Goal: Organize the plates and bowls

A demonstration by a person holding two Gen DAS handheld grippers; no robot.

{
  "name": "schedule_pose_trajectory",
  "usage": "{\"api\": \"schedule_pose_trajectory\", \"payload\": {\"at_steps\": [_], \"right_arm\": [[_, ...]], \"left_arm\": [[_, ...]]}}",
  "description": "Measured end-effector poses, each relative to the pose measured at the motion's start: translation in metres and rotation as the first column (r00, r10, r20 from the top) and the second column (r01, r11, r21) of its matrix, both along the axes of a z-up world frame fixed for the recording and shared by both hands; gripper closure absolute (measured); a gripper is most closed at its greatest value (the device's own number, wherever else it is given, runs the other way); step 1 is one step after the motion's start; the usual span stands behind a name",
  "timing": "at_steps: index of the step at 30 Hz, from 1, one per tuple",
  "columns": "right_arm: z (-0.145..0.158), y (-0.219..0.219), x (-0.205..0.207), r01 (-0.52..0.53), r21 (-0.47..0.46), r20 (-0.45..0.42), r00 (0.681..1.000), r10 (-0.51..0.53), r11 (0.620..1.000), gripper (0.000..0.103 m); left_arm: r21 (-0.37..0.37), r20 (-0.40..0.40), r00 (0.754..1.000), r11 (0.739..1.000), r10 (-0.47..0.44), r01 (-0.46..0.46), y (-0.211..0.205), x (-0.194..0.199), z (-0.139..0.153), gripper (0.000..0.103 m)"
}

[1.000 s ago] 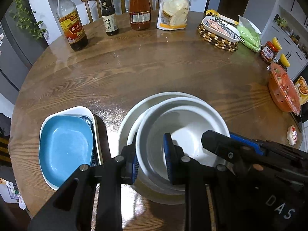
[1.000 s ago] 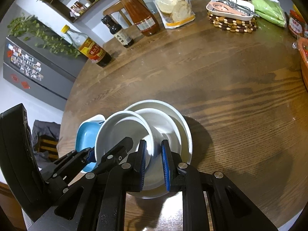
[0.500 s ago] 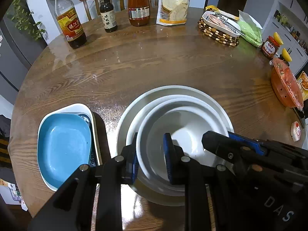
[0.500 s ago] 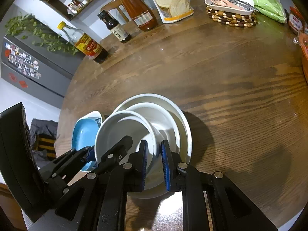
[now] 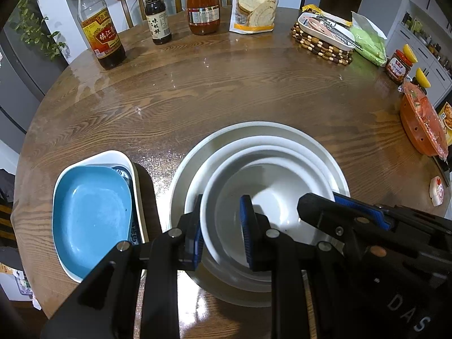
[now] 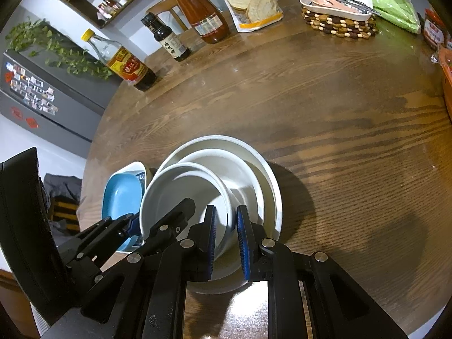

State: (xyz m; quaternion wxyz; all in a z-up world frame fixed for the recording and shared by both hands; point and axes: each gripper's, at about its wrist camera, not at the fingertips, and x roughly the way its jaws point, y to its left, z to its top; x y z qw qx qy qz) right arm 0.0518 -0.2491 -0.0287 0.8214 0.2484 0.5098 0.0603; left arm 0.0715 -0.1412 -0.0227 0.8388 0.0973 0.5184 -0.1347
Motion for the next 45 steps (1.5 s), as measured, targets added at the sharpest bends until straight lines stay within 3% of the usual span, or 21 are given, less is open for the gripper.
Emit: {"api": "schedule_pose_trajectory", "payload": {"at_steps": [45], "right_arm": [[0.000, -0.011, 0.030, 0.044, -0.046, 0.033, 0.999, -0.043, 0.998, 0.085]], "left_arm": [[-0.020, 0.027, 0.999, 1.000, -0.019, 0.020, -0.017, 0.035, 0.001, 0.083]]}}
